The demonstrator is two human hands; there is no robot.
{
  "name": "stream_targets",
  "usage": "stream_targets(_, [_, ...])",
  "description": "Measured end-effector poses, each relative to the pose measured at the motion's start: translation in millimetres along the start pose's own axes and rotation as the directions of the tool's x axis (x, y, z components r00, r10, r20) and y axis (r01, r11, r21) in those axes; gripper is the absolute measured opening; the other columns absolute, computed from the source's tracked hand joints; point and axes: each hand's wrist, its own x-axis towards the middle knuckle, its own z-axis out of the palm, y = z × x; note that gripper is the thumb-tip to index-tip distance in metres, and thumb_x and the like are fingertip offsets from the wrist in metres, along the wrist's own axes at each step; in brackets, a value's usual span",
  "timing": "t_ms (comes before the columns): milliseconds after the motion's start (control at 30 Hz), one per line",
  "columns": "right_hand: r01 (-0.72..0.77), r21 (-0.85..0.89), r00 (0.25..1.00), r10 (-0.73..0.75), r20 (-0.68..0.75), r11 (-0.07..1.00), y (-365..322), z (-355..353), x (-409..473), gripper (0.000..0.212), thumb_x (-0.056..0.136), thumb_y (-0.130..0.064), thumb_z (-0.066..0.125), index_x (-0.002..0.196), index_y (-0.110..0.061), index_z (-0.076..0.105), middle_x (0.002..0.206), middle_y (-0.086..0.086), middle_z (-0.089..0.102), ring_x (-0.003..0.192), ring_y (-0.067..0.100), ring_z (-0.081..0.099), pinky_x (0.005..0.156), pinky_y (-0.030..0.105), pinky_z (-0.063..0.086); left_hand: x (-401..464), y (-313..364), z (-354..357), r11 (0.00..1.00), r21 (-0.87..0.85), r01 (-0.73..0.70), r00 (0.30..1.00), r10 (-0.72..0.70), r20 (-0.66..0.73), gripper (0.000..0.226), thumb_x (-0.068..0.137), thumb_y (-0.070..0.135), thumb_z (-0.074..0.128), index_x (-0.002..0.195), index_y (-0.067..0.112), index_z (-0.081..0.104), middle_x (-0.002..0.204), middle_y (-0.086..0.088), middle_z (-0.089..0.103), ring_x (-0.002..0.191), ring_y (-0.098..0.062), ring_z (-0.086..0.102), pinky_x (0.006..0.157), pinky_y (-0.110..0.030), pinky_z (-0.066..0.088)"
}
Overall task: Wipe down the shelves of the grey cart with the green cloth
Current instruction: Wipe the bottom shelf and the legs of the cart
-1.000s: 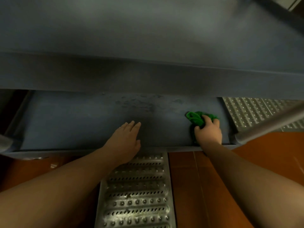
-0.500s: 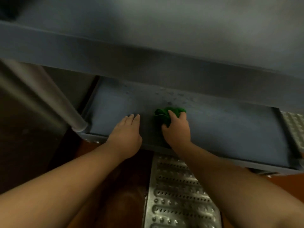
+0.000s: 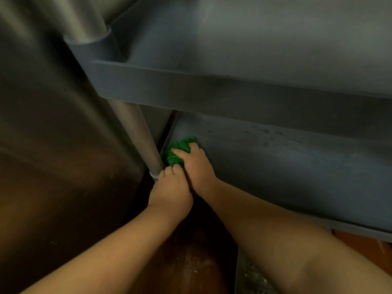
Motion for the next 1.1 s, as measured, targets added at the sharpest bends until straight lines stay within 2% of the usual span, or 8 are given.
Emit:
stream_targets(100, [-0.071, -0.081, 0.996, 0.065, -0.067, 0.994, 4.2, -5.7, -5.2, 0.047, 0.100, -0.026, 0.047, 0.147, -0.034, 0.043, 0.145, 0.012, 0.035, 0.124, 0.034, 0.039, 0.095, 0.046, 0.048, 2.1, -0.7, 5.8, 0.998, 0.031, -0.063, 0.998, 0.063, 0.020, 0.083, 0.085, 0.013, 0.055, 0.152, 0.007, 0.006, 0.158, -0.013, 0.016, 0.146, -0.026, 0.014, 0.120, -0.038, 0.019])
stream_targets(167, [-0.127, -0.101, 0.988, 0.117, -0.101, 0.987, 15.1, -15.2, -10.7, 0.048, 0.100, -0.026, 0.047, 0.148, -0.033, 0.042, 0.147, 0.012, 0.035, 0.125, 0.034, 0.039, 0.096, 0.044, 0.048, 1.6, 6.2, 8.5, 0.993, 0.060, -0.099, 0.994, 0.096, 0.046, 0.084, 0.086, 0.013, 0.050, 0.153, 0.006, 0.001, 0.160, -0.014, 0.008, 0.148, -0.027, 0.008, 0.121, -0.039, 0.015])
stream_targets(333, [-0.247, -0.123, 0.967, 0.235, -0.101, 0.961, 68.0, -55.0, -43.2, 0.055, 0.098, -0.026, 0.053, 0.150, -0.031, 0.038, 0.153, 0.010, 0.029, 0.133, 0.034, 0.033, 0.097, 0.045, 0.049, -5.1, 41.7, 14.6, 0.987, 0.049, -0.155, 0.986, 0.152, 0.060, 0.078, 0.088, 0.011, 0.041, 0.153, 0.006, -0.001, 0.162, -0.012, 0.004, 0.149, -0.025, 0.006, 0.121, -0.038, 0.015])
stream_targets(500, [-0.371, -0.181, 0.926, 0.346, -0.152, 0.911, 133.1, -101.6, -93.1, 0.057, 0.097, -0.028, 0.053, 0.151, -0.035, 0.035, 0.149, 0.008, 0.033, 0.128, 0.031, 0.038, 0.091, 0.042, 0.051, -8.3, 92.8, 24.0, 0.973, 0.067, -0.221, 0.974, 0.216, 0.075, 0.081, 0.092, 0.021, 0.048, 0.154, 0.007, -0.003, 0.162, -0.011, 0.004, 0.149, -0.025, 0.007, 0.121, -0.037, 0.016])
stream_targets(667, [-0.544, -0.217, 0.839, 0.530, -0.123, 0.811, 200.3, -153.0, -148.6, 0.057, 0.101, -0.028, 0.049, 0.154, -0.039, 0.028, 0.153, 0.006, 0.026, 0.131, 0.030, 0.034, 0.093, 0.042, 0.051, -18.4, 156.0, 41.4, 0.940, 0.076, -0.331, 0.936, 0.318, 0.148, 0.078, 0.096, 0.019, 0.045, 0.153, 0.007, -0.006, 0.163, -0.010, 0.001, 0.149, -0.024, 0.005, 0.122, -0.037, 0.012])
stream_targets(833, [-0.625, -0.204, 0.780, 0.600, -0.178, 0.753, 266.6, -195.9, -210.5, 0.055, 0.100, -0.028, 0.051, 0.152, -0.037, 0.034, 0.148, 0.008, 0.031, 0.129, 0.032, 0.036, 0.096, 0.045, 0.049, -23.0, 220.7, 61.6, 0.921, 0.054, -0.385, 0.902, 0.363, 0.234, 0.079, 0.096, 0.019, 0.045, 0.153, 0.010, -0.009, 0.163, -0.008, -0.004, 0.150, -0.023, 0.001, 0.122, -0.036, 0.008])
stream_targets(1100, [-0.732, -0.118, 0.674, 0.687, -0.270, 0.672, 356.3, -251.7, -282.3, 0.053, 0.098, -0.027, 0.053, 0.150, -0.031, 0.041, 0.144, 0.011, 0.035, 0.129, 0.035, 0.036, 0.101, 0.049, 0.044, -41.3, 279.5, 102.0, 0.893, 0.027, -0.450, 0.862, 0.427, 0.272, 0.081, 0.094, 0.020, 0.049, 0.154, 0.014, -0.006, 0.163, -0.006, -0.001, 0.150, -0.021, 0.004, 0.122, -0.037, 0.009])
